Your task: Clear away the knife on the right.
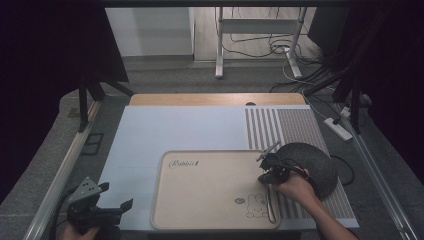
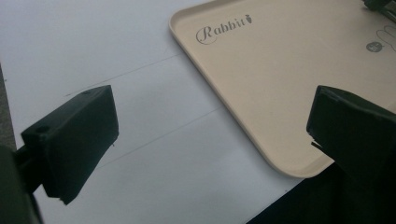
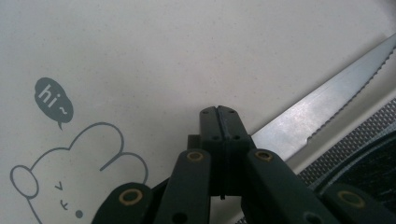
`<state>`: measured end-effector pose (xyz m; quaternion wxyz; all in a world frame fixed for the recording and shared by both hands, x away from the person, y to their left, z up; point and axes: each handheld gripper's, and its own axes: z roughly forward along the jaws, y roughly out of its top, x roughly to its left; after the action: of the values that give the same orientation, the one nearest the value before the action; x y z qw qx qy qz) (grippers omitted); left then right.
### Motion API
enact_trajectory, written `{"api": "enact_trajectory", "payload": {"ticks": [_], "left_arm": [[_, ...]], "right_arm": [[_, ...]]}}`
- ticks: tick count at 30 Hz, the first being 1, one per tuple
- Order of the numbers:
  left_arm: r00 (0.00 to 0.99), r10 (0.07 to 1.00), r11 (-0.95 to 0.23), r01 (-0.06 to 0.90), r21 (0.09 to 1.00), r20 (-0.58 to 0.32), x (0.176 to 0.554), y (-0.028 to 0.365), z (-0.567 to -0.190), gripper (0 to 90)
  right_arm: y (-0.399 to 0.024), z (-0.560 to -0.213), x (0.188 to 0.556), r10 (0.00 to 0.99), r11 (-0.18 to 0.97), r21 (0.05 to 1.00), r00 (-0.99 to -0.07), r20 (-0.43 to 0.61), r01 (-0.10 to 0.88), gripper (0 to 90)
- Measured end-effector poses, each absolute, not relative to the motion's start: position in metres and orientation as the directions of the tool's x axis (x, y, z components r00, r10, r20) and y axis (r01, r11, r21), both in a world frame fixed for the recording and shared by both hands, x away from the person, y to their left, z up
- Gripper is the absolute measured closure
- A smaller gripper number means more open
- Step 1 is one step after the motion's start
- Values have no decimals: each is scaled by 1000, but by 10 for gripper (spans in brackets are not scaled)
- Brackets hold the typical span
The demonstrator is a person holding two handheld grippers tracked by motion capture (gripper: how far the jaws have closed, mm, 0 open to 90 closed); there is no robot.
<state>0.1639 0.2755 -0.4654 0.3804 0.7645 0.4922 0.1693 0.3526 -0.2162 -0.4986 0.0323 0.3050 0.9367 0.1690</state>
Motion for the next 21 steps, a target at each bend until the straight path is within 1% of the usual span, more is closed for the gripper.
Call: {"api": "enact_trajectory", "payload": {"ticks": [7, 21], "left_arm": [[461, 880, -231, 623, 747, -114, 165, 275, -465, 23], [461, 880, -229, 624, 748, -115, 165, 275, -465, 24]], "right_arm": [[-216, -499, 353, 588, 747, 343, -807, 56, 569, 897], [-211, -493, 351, 565, 754, 381, -824, 38, 535, 887]]}}
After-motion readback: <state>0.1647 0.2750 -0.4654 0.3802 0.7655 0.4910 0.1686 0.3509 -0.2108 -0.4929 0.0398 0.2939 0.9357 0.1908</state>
